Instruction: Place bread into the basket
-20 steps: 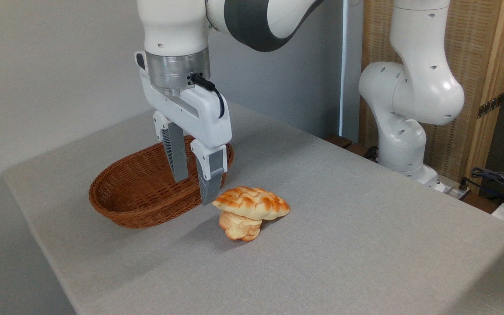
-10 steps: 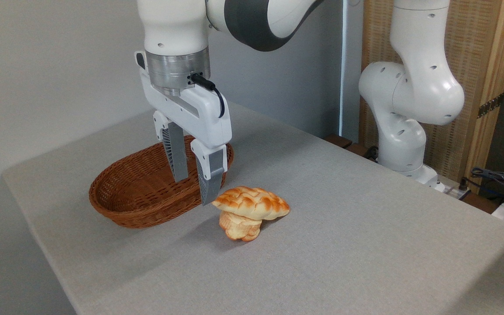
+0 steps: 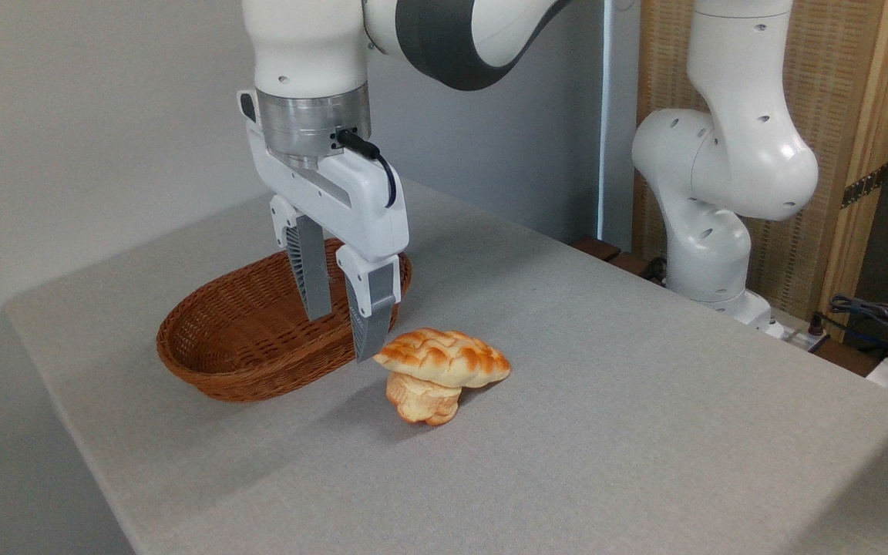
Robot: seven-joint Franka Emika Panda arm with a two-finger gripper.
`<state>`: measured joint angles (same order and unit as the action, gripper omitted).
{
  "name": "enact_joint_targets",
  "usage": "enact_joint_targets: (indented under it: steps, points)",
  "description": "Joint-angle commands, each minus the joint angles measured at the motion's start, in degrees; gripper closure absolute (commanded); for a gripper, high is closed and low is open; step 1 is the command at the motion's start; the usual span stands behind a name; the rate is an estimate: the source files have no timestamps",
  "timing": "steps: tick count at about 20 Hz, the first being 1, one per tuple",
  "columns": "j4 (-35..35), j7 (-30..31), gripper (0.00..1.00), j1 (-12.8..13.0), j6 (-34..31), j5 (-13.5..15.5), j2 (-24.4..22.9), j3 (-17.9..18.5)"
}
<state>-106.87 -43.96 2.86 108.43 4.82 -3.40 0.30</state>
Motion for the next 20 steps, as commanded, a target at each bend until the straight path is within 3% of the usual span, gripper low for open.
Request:
enact_joint_targets:
  steps: [1, 15, 20]
  points:
    - [0.4, 0.9, 0.0, 0.3, -1.4, 0.4, -0.6, 0.4]
    - [0.9, 0.6, 0.0, 0.2, -1.8, 0.3, -0.5, 0.4]
    - [0.8, 0.0, 0.0, 0.3, -5.0, 0.1, -0.6, 0.3]
